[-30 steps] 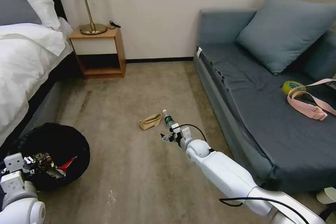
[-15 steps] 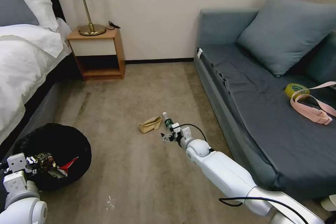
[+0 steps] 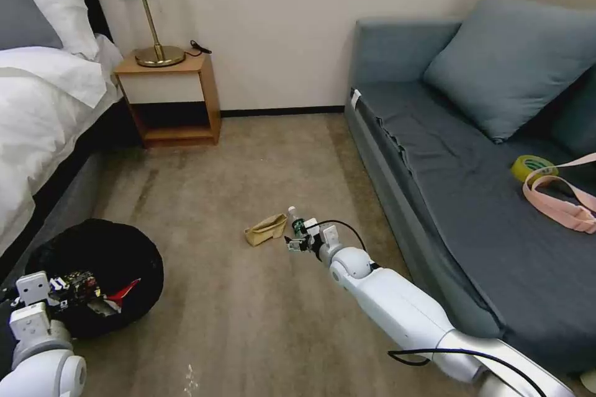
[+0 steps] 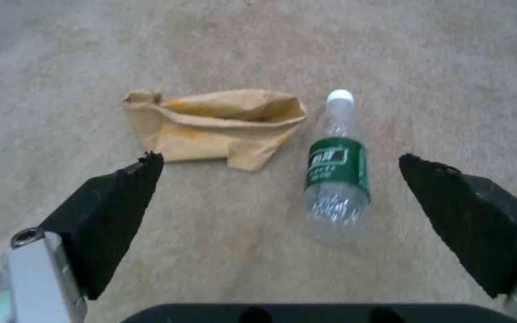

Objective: Pick up the trash bin, then pick up the garbage on the floor and place it into the trash bin.

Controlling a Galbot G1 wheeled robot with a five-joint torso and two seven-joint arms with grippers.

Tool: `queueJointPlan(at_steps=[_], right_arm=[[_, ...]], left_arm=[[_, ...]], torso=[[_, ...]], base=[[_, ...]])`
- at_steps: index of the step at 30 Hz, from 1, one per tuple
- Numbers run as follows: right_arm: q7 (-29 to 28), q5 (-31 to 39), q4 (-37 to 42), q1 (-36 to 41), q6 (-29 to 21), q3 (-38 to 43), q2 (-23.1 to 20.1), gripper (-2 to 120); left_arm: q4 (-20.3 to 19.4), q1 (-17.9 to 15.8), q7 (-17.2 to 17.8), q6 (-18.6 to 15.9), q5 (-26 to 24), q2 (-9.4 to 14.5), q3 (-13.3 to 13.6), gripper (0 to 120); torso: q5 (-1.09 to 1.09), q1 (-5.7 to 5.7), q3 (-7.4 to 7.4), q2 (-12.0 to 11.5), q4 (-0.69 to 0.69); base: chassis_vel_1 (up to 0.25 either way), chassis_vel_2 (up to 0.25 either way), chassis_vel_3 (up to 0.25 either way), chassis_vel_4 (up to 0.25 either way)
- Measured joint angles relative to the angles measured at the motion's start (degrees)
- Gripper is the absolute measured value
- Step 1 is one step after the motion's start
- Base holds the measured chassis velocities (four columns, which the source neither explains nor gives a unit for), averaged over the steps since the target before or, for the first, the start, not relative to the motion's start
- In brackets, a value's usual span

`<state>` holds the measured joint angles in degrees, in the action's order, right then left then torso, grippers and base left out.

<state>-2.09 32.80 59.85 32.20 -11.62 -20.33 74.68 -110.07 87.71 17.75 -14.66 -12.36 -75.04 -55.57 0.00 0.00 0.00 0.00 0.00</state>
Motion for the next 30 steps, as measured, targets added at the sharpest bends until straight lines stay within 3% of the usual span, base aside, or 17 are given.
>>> queueJointPlan(at_steps=[30], right_arm=[[1.1,-1.4,-1.1,-0.4,0.6,-0.7,0.5,100]], left_arm=[[0.8,-0.1,0.0,0.1,0.2,0.2,0.0,4]], torso=[[0.0,0.0,0.0,0.0,0.01]], base=[[-0.107,0.106,0.109,-0.108]])
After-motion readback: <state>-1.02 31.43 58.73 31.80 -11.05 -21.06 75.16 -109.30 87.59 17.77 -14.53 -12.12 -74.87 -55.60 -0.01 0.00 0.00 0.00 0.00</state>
